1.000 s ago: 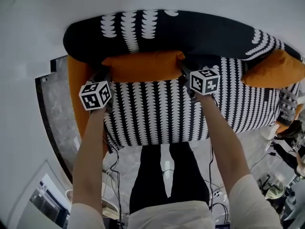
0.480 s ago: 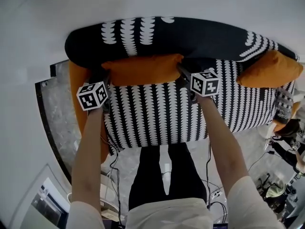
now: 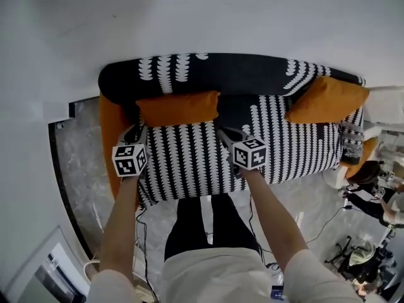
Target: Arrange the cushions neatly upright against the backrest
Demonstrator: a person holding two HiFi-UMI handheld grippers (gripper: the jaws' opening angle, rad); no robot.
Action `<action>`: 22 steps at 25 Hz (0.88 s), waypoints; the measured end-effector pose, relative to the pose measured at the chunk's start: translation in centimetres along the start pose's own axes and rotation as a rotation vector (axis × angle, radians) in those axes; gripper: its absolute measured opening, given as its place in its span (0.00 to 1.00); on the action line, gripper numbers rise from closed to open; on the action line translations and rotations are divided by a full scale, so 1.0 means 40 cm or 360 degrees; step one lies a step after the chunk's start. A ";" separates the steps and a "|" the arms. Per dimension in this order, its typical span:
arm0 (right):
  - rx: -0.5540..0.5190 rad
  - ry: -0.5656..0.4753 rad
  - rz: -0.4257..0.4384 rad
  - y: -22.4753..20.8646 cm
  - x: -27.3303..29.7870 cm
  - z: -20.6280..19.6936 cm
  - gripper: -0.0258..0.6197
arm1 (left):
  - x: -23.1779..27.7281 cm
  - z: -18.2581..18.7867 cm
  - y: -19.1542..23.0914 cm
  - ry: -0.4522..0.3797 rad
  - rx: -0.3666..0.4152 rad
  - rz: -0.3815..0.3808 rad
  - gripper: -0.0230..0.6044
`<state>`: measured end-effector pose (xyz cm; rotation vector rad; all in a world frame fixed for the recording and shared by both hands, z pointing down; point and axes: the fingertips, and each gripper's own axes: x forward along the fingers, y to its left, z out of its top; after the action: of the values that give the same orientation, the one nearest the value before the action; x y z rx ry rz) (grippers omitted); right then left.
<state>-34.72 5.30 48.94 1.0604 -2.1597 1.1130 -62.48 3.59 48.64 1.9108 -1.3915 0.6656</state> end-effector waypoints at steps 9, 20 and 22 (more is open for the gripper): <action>-0.0026 -0.0132 0.0027 0.109 -0.318 0.017 0.08 | -0.192 -0.007 -0.333 0.0013 0.0123 -0.0164 0.07; -0.0198 -0.0309 -0.0064 -0.058 -0.832 -0.101 0.08 | -0.399 -0.009 -0.754 -0.0222 0.0014 -0.0089 0.07; -0.0220 -0.0317 -0.0036 -0.093 -0.922 -0.158 0.08 | -0.425 -0.066 -0.866 -0.0216 -0.0011 -0.0062 0.07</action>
<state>-9.87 24.51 28.31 1.1720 -2.3342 0.8647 -34.60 23.06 30.23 2.0043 -1.4333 0.5199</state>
